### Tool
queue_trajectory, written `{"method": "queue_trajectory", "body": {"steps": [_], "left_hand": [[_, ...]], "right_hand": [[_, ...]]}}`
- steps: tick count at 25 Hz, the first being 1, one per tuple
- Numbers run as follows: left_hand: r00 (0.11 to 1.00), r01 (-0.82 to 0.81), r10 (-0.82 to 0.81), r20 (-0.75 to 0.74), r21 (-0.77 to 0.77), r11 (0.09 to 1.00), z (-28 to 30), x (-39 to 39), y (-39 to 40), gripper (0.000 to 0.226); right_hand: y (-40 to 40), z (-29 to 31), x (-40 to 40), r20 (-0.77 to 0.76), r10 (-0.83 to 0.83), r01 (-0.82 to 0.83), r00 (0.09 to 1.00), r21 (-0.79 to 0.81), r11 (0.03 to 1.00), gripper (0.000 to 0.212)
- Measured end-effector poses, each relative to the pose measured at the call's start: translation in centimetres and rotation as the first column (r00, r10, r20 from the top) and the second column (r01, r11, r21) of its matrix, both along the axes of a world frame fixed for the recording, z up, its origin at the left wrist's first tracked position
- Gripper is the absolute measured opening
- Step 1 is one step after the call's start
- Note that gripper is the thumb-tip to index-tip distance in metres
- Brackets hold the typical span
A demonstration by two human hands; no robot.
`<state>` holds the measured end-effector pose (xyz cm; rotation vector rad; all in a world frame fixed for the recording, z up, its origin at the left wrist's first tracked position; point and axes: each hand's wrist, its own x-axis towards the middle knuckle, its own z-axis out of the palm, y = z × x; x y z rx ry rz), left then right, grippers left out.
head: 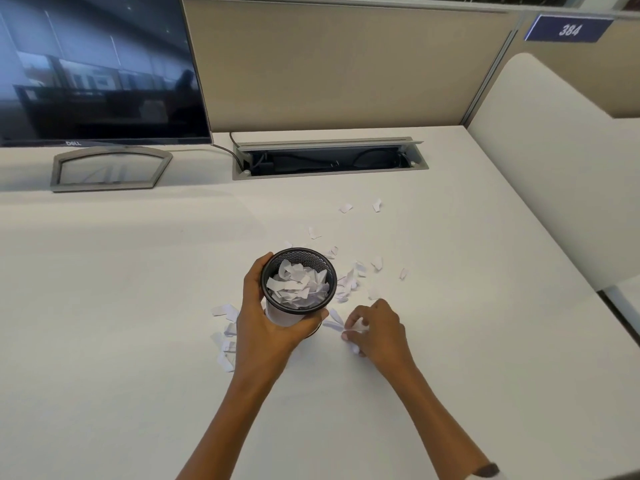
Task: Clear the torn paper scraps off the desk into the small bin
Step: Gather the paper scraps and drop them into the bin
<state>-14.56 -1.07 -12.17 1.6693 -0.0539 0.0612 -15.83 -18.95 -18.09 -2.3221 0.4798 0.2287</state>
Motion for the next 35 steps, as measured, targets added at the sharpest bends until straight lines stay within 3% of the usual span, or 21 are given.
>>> {"method": "queue_trajectory", "body": {"steps": [2, 5, 8, 10, 12, 15, 19, 22, 26, 28, 29, 31, 32, 33, 35], "left_hand": [[1.0, -0.005, 0.005, -0.001, 0.0, 1.0, -0.1, 0.0, 0.3, 0.09], [1.0, -0.013, 0.013, 0.001, 0.004, 1.0, -0.4, 0.2, 0.6, 0.09], [1.0, -0.002, 0.002, -0.009, 0.01, 1.0, -0.5, 0.2, 0.5, 0.089], [1.0, 0.011, -0.01, -0.02, 0.014, 1.0, -0.5, 0.1, 0.3, 0.089], [0.999, 0.018, -0.017, -0.029, 0.013, 1.0, -0.5, 0.0, -0.1, 0.088], [0.999, 0.032, -0.031, -0.035, 0.003, 0.999, -0.4, 0.1, -0.4, 0.087], [0.997, 0.051, -0.051, -0.055, -0.013, 0.999, -0.6, 0.1, -0.5, 0.086], [0.998, 0.023, -0.024, -0.055, -0.014, 1.0, -0.7, 0.2, 0.0, 0.087], [0.996, -0.027, 0.026, -0.085, -0.02, 0.999, -0.9, 0.4, 0.9, 0.087], [0.992, -0.064, 0.059, -0.116, -0.039, 0.997, -1.0, 0.5, 1.1, 0.087], [0.988, -0.084, 0.076, -0.138, -0.056, 0.995, -1.0, 0.5, 1.2, 0.087], [0.977, -0.112, 0.093, -0.193, -0.089, 0.99, -0.9, 0.6, 1.1, 0.089], [0.97, -0.121, 0.096, -0.222, -0.103, 0.987, -0.9, 0.6, 1.1, 0.09], [0.965, -0.127, 0.095, -0.246, -0.117, 0.985, -0.9, 0.6, 1.1, 0.09], [0.956, -0.134, 0.088, -0.281, -0.146, 0.98, -0.9, 0.5, 1.0, 0.09]], "right_hand": [[-0.3, -0.2, 0.3, -0.008, -0.033, 0.033, 0.999, 0.044, 0.998, 0.008], [-1.0, 0.9, 0.4, -0.001, -0.095, 0.094, 0.995, 0.148, 0.984, 0.016], [-1.3, 4.0, 0.9, 0.081, -0.239, 0.196, 0.968, 0.357, 0.913, 0.02], [-0.9, 6.9, 1.4, 0.17, -0.294, 0.167, 0.941, 0.522, 0.836, 0.015], [0.1, 9.6, 1.7, 0.285, -0.26, 0.035, 0.923, 0.61, 0.792, 0.011], [2.1, 12.0, 1.8, 0.401, -0.123, -0.12, 0.908, 0.529, 0.84, 0.011], [3.7, 12.3, 2.2, 0.355, 0.085, -0.246, 0.931, 0.439, 0.864, 0.016], [2.3, 11.2, 3.3, 0.402, -0.001, -0.198, 0.916, 0.453, 0.869, 0.012], [-0.4, 6.9, 4.3, 0.345, -0.223, 0.045, 0.912, 0.455, 0.89, 0.013], [-0.7, 3.8, 3.9, 0.244, -0.12, 0.056, 0.962, 0.253, 0.966, 0.027], [-0.5, 2.4, 3.7, 0.159, -0.025, 0.006, 0.987, 0.121, 0.993, 0.046], [-0.3, 0.2, 3.4, 0.002, 0.133, -0.133, 0.991, -0.09, 0.987, 0.083], [-0.2, -0.4, 3.5, -0.02, 0.168, -0.169, 0.986, -0.147, 0.975, 0.089], [-0.1, -0.7, 3.7, 0.002, 0.184, -0.181, 0.983, -0.152, 0.972, 0.084], [-0.1, -1.0, 4.3, 0.083, 0.165, -0.158, 0.983, -0.081, 0.984, 0.049]]}}
